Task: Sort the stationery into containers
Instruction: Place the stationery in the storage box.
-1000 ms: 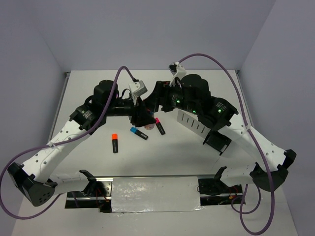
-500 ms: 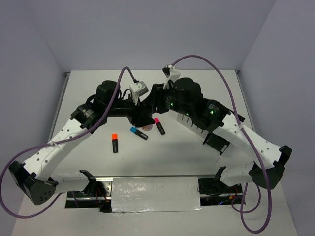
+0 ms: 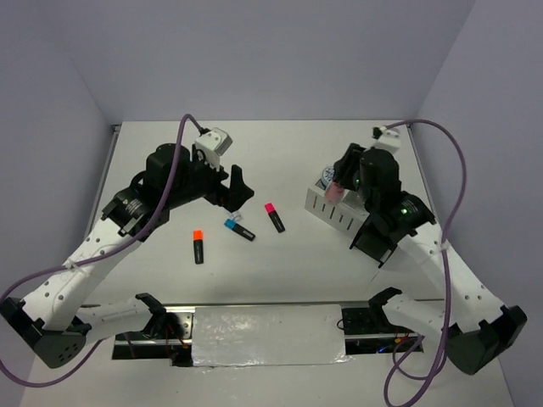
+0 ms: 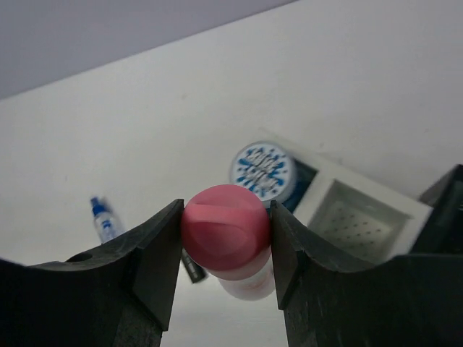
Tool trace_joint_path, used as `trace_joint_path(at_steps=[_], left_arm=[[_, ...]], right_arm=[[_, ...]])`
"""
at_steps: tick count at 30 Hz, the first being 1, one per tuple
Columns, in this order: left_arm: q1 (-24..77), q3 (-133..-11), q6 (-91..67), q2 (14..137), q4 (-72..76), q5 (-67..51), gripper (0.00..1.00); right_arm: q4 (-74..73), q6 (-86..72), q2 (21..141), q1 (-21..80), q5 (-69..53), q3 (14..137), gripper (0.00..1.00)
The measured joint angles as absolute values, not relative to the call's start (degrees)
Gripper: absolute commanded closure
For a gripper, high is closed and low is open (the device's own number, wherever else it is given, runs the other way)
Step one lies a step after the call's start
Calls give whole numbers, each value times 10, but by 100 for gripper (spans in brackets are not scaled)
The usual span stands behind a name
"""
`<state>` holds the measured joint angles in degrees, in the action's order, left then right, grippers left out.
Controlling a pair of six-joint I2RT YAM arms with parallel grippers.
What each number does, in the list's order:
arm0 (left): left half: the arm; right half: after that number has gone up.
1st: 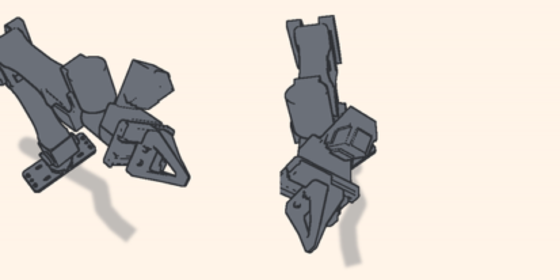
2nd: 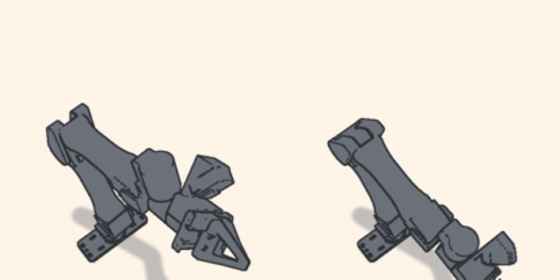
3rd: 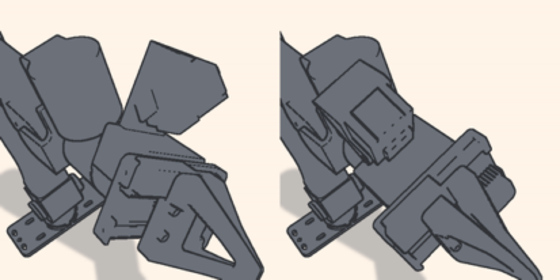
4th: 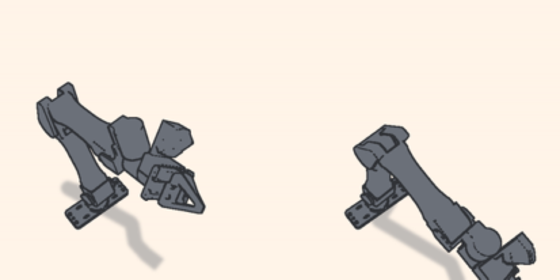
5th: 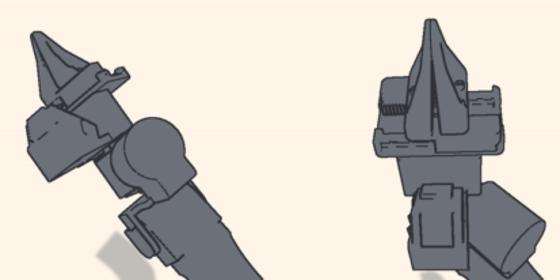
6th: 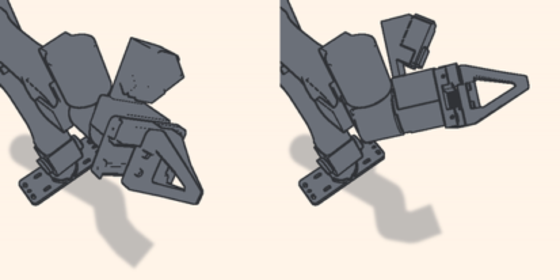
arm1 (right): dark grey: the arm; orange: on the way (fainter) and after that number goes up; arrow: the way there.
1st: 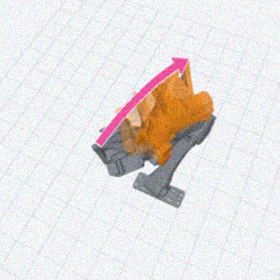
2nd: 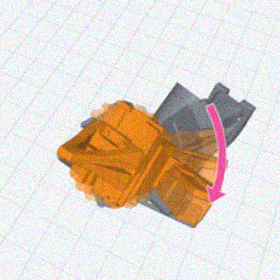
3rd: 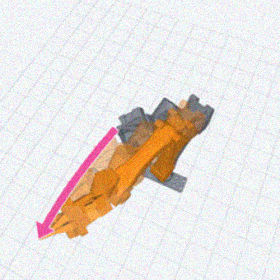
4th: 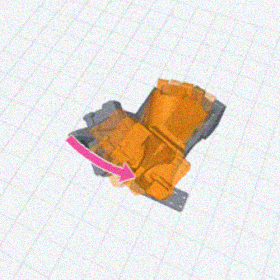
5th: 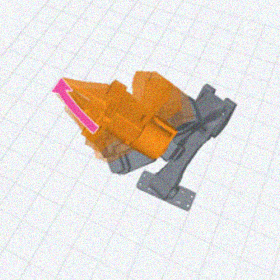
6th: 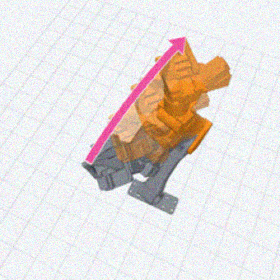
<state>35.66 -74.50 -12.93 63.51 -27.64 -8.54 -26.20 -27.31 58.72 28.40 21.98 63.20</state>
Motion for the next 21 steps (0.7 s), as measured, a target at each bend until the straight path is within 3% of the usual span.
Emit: trace_joint_path(at_steps=[8,21], left_arm=[[354,-667,-176,571,-298,-23,1],[354,-608,-258,542,-278,-30,1]], right_arm=[[-166,-202,527,183,281,557,100],[14,-136,556,117,187,446,100]])
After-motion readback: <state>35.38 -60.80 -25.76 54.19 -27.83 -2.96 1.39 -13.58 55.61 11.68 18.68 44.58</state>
